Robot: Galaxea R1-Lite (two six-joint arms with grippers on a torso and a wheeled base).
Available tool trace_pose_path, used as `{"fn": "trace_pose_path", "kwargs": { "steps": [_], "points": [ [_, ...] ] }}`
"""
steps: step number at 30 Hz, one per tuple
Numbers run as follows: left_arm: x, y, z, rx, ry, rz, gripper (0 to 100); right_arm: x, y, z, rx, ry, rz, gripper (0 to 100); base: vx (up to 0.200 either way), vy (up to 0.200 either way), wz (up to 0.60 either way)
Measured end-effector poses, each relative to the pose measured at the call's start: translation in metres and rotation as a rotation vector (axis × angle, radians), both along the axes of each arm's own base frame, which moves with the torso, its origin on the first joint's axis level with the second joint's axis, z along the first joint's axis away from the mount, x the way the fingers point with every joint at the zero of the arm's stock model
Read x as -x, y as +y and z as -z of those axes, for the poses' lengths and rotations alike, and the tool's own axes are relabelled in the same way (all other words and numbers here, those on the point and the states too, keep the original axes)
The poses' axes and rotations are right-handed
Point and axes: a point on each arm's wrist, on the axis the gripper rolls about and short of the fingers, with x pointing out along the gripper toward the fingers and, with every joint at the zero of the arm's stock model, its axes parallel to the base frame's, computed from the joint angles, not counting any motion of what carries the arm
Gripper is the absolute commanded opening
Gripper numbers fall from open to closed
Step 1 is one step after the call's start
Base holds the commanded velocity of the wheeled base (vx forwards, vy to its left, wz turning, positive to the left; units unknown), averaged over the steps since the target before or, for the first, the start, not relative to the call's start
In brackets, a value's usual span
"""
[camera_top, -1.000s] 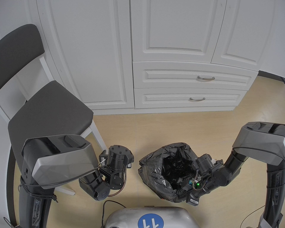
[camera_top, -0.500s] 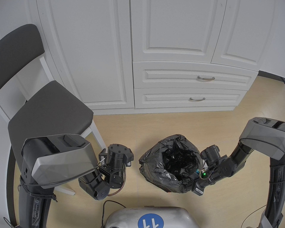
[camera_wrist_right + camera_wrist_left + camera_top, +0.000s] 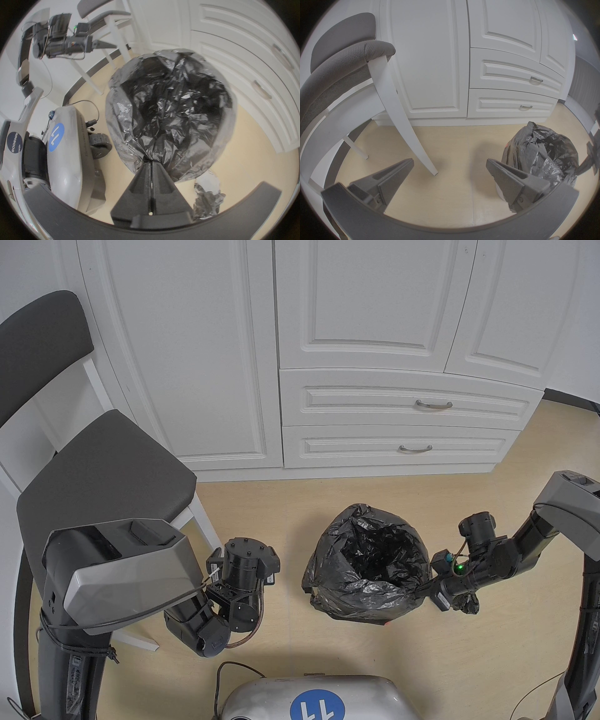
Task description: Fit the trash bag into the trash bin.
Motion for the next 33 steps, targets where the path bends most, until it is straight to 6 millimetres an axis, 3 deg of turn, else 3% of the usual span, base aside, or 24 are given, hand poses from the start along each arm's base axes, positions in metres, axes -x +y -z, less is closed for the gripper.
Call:
{"fn": "trace_pose_path", "kwargs": {
  "steps": [6, 12, 13, 18, 26, 33],
  "points": [
    [-0.001, 0.000, -0.004, 0.007, -0.010, 0.000, 100, -0.008, -0.015, -0.008, -0.026, -0.028, 0.029, 0, 0.000, 0.000, 0.00],
    [-0.001, 0.000, -0.006, 0.010, -0.013, -0.001, 100, -0.007, -0.016, -0.008, -0.019, -0.033, 0.020, 0, 0.000, 0.000, 0.00],
    [0.000, 0.000, -0.006, 0.011, -0.013, -0.001, 100, -0.006, -0.016, -0.008, -0.016, -0.032, 0.015, 100, 0.000, 0.000, 0.00],
    [-0.001, 0.000, -0.006, 0.011, -0.014, -0.002, 100, -0.002, -0.015, -0.010, -0.013, -0.032, 0.008, 100, 0.000, 0.000, 0.00],
    [-0.001, 0.000, -0.008, 0.021, -0.028, -0.002, 100, 0.013, -0.017, -0.032, -0.049, -0.061, -0.009, 100, 0.000, 0.000, 0.00],
    [-0.001, 0.000, -0.010, 0.026, -0.035, -0.001, 100, 0.027, 0.006, -0.048, -0.102, -0.065, -0.054, 100, 0.000, 0.000, 0.00]
  ]
}}
